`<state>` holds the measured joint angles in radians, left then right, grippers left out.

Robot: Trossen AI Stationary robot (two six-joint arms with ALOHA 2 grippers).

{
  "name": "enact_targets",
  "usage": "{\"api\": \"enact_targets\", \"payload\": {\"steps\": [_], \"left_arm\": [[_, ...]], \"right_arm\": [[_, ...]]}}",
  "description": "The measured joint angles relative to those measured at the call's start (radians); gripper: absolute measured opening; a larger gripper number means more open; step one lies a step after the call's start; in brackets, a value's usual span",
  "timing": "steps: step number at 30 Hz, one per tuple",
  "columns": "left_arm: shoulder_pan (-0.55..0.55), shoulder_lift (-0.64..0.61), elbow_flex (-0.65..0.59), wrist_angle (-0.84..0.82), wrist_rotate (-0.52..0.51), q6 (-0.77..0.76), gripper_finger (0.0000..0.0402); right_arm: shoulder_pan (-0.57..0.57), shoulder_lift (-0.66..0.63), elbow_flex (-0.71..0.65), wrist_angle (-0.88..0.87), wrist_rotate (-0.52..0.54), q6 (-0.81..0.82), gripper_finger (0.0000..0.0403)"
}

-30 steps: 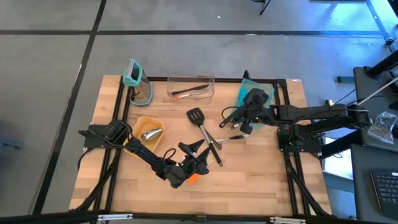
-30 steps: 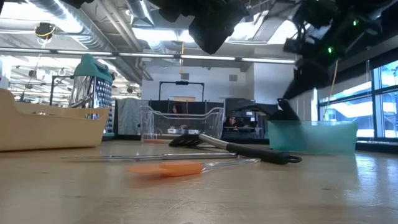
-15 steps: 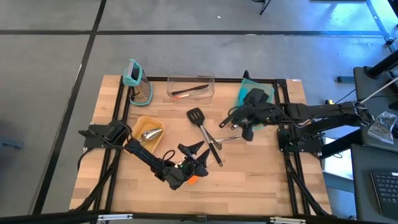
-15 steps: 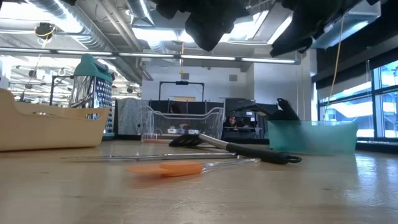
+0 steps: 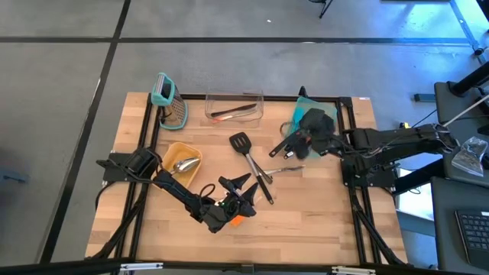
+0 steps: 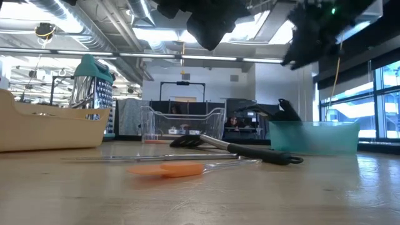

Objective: Pick & Place Kitchen Items
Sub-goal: Put the black spatula into the green bin

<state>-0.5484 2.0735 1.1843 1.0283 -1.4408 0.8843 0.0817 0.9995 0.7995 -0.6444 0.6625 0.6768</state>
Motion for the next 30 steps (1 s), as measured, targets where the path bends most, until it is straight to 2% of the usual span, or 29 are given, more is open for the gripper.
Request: {"api": "enact_targets", "payload": {"steps": [1,3,6,10,13,15,22,30], "left_arm": [[0.000,0.000,0.000,0.000,0.000,0.000,0.0242],[-0.001,0.000,0.000,0.000,0.000,0.000,0.0242],[-0.006,0.000,0.000,0.000,0.000,0.000,0.0242],[-0.008,0.000,0.000,0.000,0.003,0.002,0.0242],[-0.007,0.000,0.000,0.000,0.003,0.013,0.0242],[-0.007,0.000,0.000,0.000,0.003,0.015,0.0242],[-0.008,0.000,0.000,0.000,0.003,0.017,0.0242],[-0.014,0.000,0.000,0.000,0.003,0.017,0.0242]], "right_arm": [[-0.029,0.000,0.001,-0.056,0.076,0.060,0.0197],[-0.129,0.000,0.001,-0.172,0.117,0.184,0.0193],[-0.318,0.000,0.000,-0.231,-0.025,0.232,0.0172],[-0.499,0.005,0.000,-0.145,-0.234,0.122,0.0108],[-0.596,0.038,0.000,-0.106,-0.301,0.064,0.0034],[-0.648,0.082,0.000,-0.108,-0.328,0.042,0.0010],[-0.750,0.281,0.000,-0.028,-0.429,-0.028,0.0002],[-0.803,0.413,0.000,0.013,-0.408,-0.039,0.0001]]}}
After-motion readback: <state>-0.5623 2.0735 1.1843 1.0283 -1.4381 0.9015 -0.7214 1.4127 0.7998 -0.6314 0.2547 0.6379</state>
